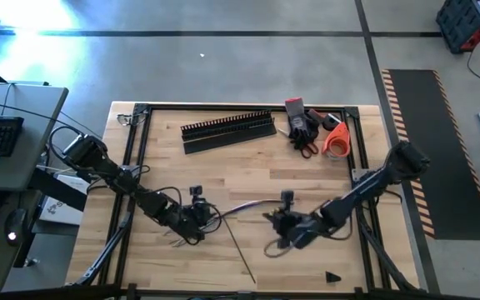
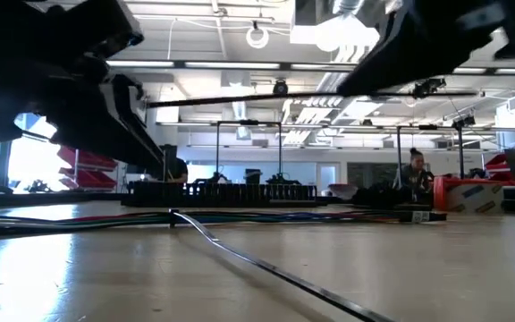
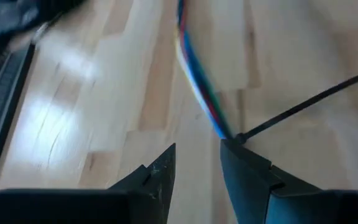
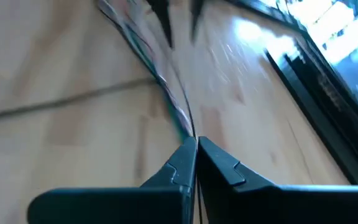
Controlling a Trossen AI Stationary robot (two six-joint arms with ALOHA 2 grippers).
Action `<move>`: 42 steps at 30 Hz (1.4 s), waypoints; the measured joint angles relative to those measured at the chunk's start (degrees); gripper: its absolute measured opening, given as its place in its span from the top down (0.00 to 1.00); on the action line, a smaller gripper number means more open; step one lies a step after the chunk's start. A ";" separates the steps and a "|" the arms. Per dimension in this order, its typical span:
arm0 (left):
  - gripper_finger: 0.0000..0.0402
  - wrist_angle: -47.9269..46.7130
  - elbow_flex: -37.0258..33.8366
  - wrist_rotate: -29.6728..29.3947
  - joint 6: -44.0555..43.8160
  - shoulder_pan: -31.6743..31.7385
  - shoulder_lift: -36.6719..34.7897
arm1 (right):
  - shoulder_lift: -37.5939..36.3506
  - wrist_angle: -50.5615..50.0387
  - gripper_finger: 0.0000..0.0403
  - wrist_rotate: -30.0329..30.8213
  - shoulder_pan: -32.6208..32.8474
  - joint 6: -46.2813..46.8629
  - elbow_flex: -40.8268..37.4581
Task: Ziptie cables
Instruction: Wrap the black zip tie around the colored cable bundle
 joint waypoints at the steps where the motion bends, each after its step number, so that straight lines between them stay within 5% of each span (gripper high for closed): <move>1: 0.75 2.94 -0.12 0.04 1.64 -0.25 0.28 | 0.28 1.71 1.00 0.28 0.85 -0.87 0.00; 7: 0.76 27.72 -2.29 10.34 12.62 -0.27 2.78 | 0.44 7.06 1.00 2.94 3.88 -2.37 0.00; 17: 0.76 53.60 -1.69 11.36 22.20 0.72 9.64 | 0.46 10.24 1.00 3.11 4.28 -4.98 0.02; 29: 0.84 62.66 -0.10 6.79 29.94 -1.14 10.49 | 0.46 10.13 1.00 2.93 4.28 -4.48 0.02; 34: 0.98 62.00 -0.12 4.42 30.23 -1.65 10.50 | 0.46 9.88 1.00 2.94 4.28 -3.62 0.02; 42: 1.00 54.23 1.95 -0.54 31.79 -3.21 10.50 | 0.44 9.40 1.00 3.42 2.75 2.90 -3.26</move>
